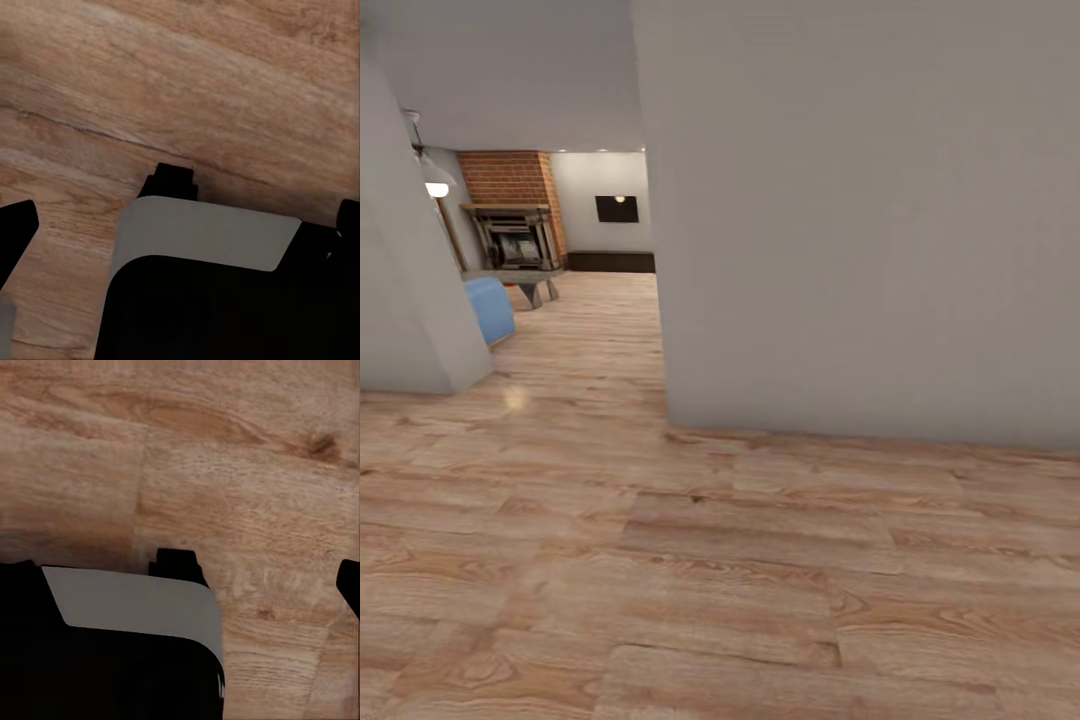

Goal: Move the two storage containers from the living room to the garage. In the garage, place one container on the floor and stack the other container on top of it (either order is fine).

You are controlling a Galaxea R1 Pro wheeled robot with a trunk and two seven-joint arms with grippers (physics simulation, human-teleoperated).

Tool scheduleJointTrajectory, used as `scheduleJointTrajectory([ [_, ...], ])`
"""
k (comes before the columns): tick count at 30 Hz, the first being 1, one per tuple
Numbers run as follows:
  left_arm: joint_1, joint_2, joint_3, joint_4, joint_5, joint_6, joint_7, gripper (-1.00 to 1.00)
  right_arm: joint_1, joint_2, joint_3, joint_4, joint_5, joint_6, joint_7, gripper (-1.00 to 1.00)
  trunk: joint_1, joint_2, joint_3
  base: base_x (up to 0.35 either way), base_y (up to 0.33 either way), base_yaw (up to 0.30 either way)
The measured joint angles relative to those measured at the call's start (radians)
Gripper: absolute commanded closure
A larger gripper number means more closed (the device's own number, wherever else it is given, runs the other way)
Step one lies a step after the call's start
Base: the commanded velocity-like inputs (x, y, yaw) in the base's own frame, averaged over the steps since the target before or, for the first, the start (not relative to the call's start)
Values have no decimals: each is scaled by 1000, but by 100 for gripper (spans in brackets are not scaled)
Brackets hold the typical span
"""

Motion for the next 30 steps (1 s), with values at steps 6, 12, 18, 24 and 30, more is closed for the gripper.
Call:
scheduleJointTrajectory([
  [6,0,0,0,0,0,0,0,-100,0,-1,0,0,0,0,0,-100,0,0,0,322,0,274],
  [12,0,0,0,0,0,0,0,-100,0,0,0,0,0,0,0,-100,0,0,0,322,0,274],
  [18,0,0,0,1,0,0,0,-100,0,-1,0,0,0,0,0,-100,0,0,0,322,0,274],
  [24,0,0,0,0,0,0,0,-100,0,-1,0,0,0,0,0,-100,0,0,0,322,0,273],
  [30,0,0,0,0,0,0,0,-100,0,-1,0,0,0,0,0,-100,0,0,0,322,0,273],
])
